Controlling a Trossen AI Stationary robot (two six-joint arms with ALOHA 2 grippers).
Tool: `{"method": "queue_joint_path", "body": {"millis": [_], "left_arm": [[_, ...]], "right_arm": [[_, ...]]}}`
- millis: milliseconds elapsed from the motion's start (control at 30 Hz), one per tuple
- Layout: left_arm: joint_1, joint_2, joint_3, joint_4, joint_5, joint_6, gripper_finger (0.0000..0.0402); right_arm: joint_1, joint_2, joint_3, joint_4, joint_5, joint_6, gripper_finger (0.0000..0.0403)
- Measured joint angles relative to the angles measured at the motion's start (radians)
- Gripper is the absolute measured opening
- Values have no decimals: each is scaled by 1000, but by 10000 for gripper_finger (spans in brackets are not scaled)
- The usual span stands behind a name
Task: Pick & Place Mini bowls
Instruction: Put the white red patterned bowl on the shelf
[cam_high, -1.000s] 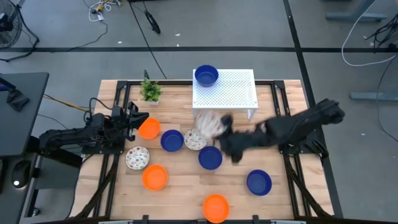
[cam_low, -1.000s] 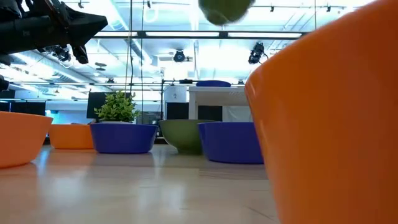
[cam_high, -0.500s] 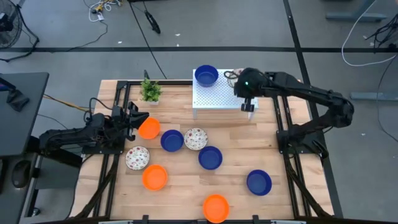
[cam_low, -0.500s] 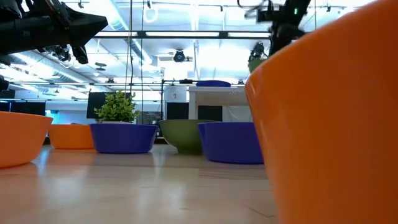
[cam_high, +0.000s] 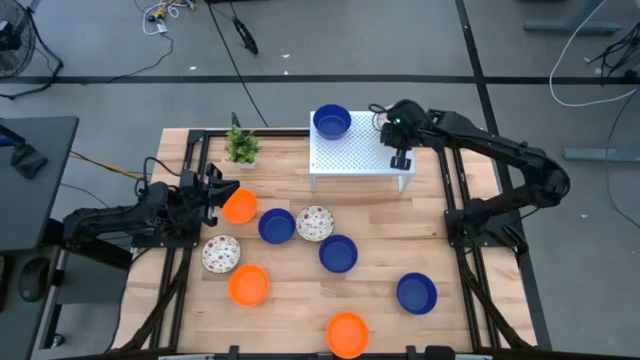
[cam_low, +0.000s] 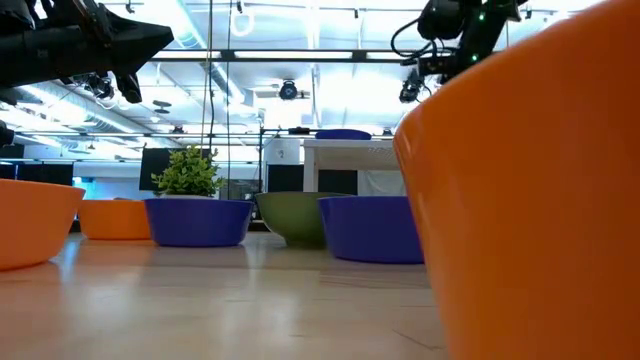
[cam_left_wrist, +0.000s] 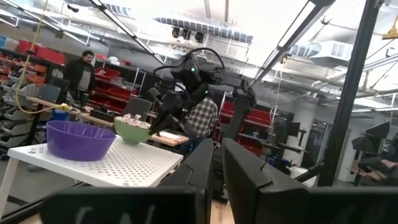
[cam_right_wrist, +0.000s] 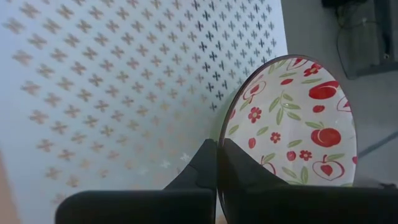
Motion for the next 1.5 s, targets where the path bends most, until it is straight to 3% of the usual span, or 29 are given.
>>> {"method": "queue_joint_path", "body": {"millis": [600,1500], "left_arm": [[0,0,0,-4,0,-1,39],[0,0,0,-3,0,-1,39]], "right_arm": [[-40,0,-13,68,-42,-12,6],[-55,22,-13,103,-39,-10,56]]}}
